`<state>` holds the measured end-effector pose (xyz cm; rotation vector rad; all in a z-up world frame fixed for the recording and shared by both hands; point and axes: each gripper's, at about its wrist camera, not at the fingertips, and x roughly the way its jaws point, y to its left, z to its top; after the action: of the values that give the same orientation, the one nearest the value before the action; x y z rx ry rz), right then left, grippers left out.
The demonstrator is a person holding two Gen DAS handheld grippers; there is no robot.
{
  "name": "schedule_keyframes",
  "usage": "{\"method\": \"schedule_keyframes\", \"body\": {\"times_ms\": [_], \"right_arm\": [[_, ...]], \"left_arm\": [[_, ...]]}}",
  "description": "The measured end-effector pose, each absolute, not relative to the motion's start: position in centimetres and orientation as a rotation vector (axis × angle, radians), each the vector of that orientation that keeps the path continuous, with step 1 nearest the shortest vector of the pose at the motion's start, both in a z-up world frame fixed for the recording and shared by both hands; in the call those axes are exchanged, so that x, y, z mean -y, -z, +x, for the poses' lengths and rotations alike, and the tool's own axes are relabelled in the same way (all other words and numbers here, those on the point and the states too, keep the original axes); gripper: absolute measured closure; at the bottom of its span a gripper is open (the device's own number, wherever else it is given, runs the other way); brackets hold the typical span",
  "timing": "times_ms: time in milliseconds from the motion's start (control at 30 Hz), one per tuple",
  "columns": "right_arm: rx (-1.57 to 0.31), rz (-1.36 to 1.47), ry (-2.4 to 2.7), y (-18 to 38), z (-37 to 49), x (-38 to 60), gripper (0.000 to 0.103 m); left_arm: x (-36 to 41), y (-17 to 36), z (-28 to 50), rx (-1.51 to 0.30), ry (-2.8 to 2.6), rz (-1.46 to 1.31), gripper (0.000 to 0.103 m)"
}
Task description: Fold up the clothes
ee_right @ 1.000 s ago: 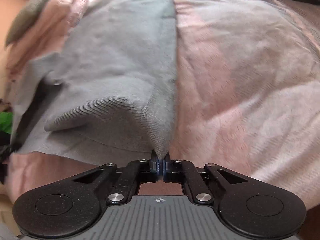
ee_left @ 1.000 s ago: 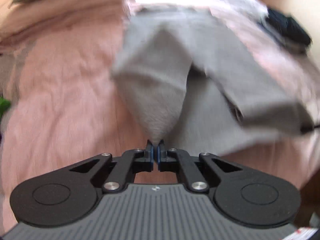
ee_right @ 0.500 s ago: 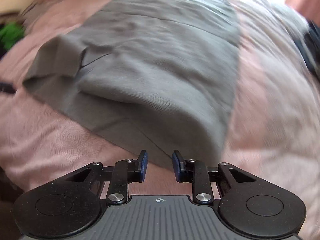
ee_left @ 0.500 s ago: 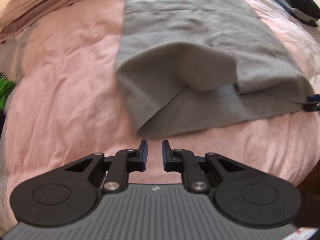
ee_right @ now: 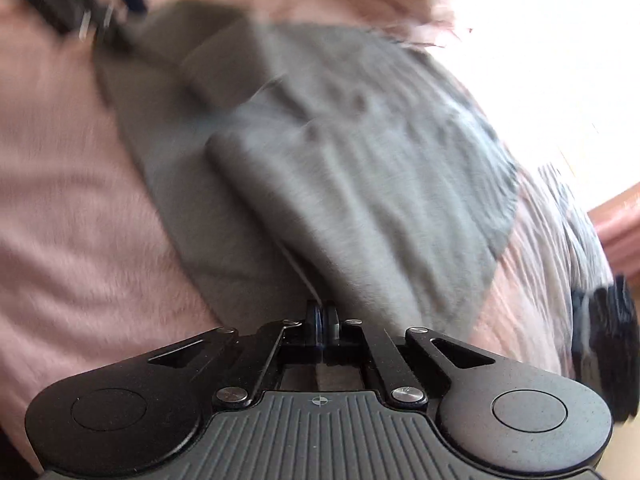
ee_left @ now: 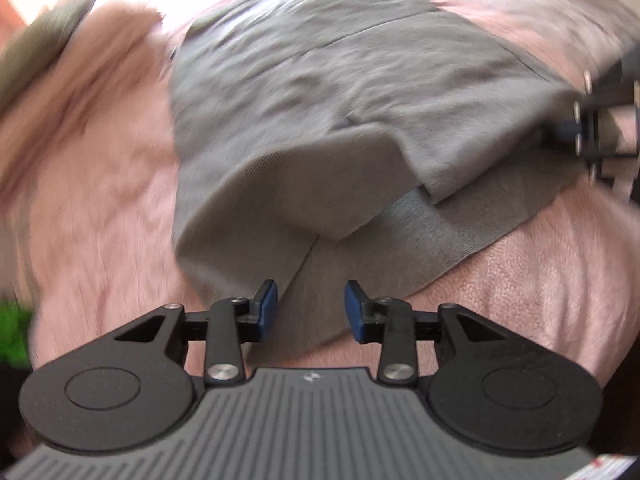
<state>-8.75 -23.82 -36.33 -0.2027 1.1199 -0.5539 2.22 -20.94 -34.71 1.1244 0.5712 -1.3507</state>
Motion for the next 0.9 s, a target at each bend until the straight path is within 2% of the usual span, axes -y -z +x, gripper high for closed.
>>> {"method": "schedule_keyframes", "body": {"times_ms": [33, 167, 233, 300, 367, 400, 433, 567, 700, 733, 767, 800, 833, 900], "right_arm": [[-1.100, -0.188, 0.570, 35.6, -9.2, 23.8, 0.103], [-1.081, -0.157, 0.622, 34.6, -10.6, 23.9, 0.103], [-1.063, -0.158, 0.639, 33.8, -11.4, 23.8, 0.103], [-1.046, -0.136, 0.655, 33.2, -11.3, 24.1, 0.103], [-1.021, -0.140, 0.667, 32.3, -11.2, 23.4, 0.103], [-1.007, -0.142, 0.674, 31.7, -11.3, 23.3, 0.103], [-0.994, -0.136, 0.687, 31.2, -11.3, 23.2, 0.103], [-0.994, -0.066, 0.658, 30.5, -12.0, 22.8, 0.103], [-1.163, 0.028, 0.522, 33.4, -11.1, 22.2, 0.103], [-1.223, 0.065, 0.492, 34.2, -10.8, 22.1, 0.103], [-1.262, 0.069, 0.489, 34.7, -10.7, 21.8, 0.099], [-1.283, 0.073, 0.478, 34.9, -10.6, 21.6, 0.081], [-1.280, 0.088, 0.469, 34.9, -10.9, 21.4, 0.060], [-1.224, 0.143, 0.510, 34.0, -11.8, 21.7, 0.059]], "left_arm": [[21.1, 34.9, 1.5, -0.514, 1.372, 1.155, 0.062], [21.7, 36.5, -1.4, -0.239, 1.434, 1.322, 0.055], [21.9, 37.8, -2.5, -0.092, 1.431, 1.405, 0.046], [21.9, 39.4, -3.2, 0.009, 1.443, 1.470, 0.046], [21.9, 40.3, -3.7, 0.072, 1.453, 1.514, 0.066], [22.0, 40.3, -3.7, 0.078, 1.457, 1.519, 0.092], [21.9, 39.9, -3.6, 0.064, 1.468, 1.507, 0.103], [20.6, 35.9, -3.2, -0.080, 1.664, 1.346, 0.103], [18.6, 38.1, -3.6, -0.102, 1.680, 1.501, 0.103], [18.5, 38.3, -3.3, -0.154, 1.670, 1.513, 0.098], [18.4, 38.5, -2.7, -0.261, 1.667, 1.529, 0.093], [18.3, 38.7, -2.1, -0.338, 1.659, 1.548, 0.073], [17.8, 38.6, -1.7, -0.339, 1.651, 1.536, 0.068], [17.0, 37.7, -0.6, -0.301, 1.643, 1.497, 0.068]]}}
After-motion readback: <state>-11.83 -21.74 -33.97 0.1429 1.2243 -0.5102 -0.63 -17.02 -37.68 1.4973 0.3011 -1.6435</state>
